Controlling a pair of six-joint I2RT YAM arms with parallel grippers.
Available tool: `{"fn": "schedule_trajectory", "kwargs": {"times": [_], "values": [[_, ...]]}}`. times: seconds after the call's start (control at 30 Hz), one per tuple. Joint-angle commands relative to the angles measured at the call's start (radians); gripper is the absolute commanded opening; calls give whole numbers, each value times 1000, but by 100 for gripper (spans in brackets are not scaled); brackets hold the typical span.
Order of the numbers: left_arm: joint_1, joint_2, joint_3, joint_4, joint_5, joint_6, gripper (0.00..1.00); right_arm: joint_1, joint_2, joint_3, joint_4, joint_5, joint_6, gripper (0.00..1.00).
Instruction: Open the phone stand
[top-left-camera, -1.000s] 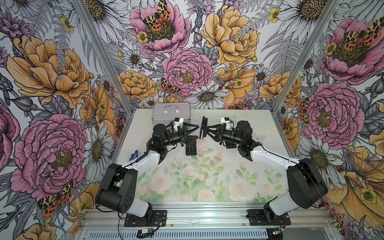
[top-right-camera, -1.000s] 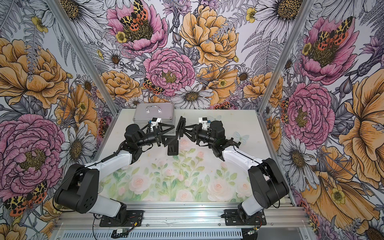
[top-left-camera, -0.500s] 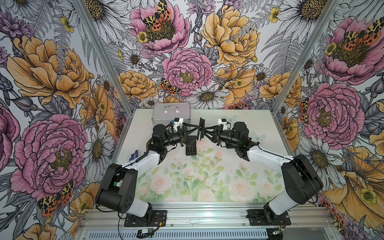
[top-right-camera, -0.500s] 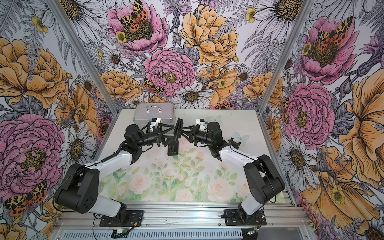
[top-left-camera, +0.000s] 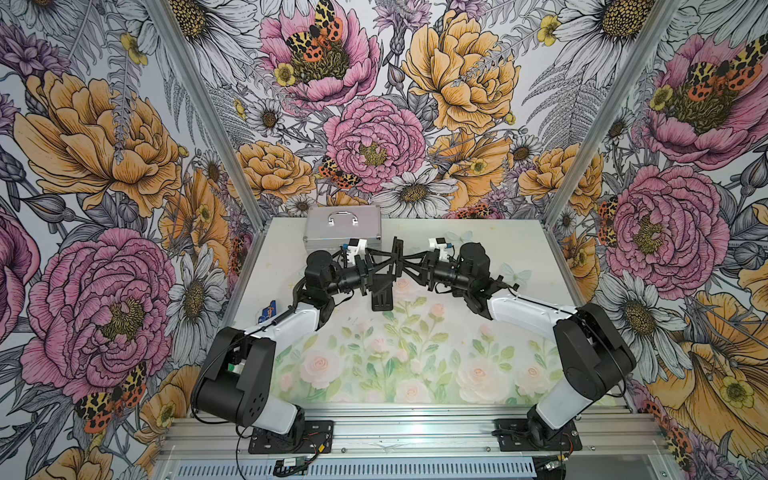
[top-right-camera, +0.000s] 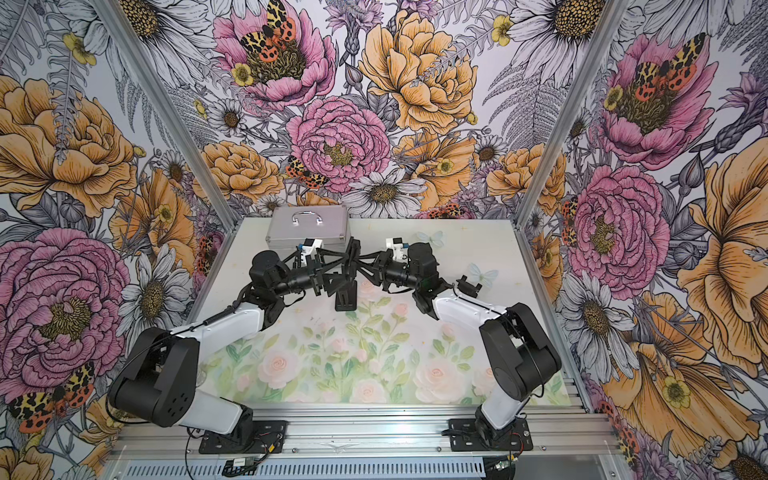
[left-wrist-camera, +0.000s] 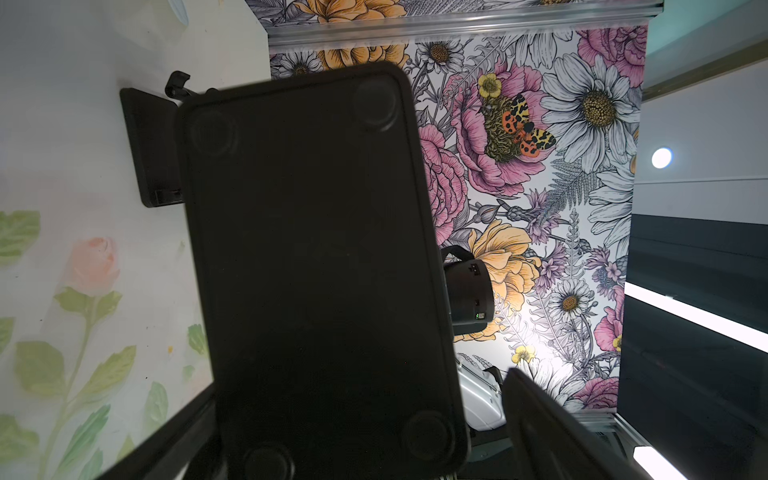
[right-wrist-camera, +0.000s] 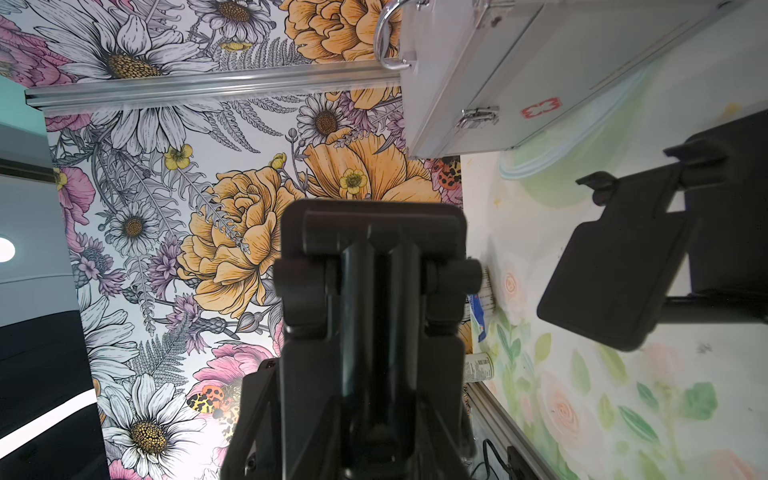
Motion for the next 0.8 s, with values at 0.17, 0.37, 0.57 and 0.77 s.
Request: {"fn": "schedule_trajectory", "kwargs": {"times": [0.17,0.37,0.57,0.77], "values": [[2,-17,-21,19,-9,8,99,9,7,30,30,-12,-10,0],[21,-37,-30,16,-33,6,97,8,-4,2,30,-9,-16,0],[35,-53,-47,9,-37,7,88,4,-8,-10,30,-7,-20,0],[35,-65,-49,7,-40,6,75,6,0,-5,31,-16,-20,0]]}}
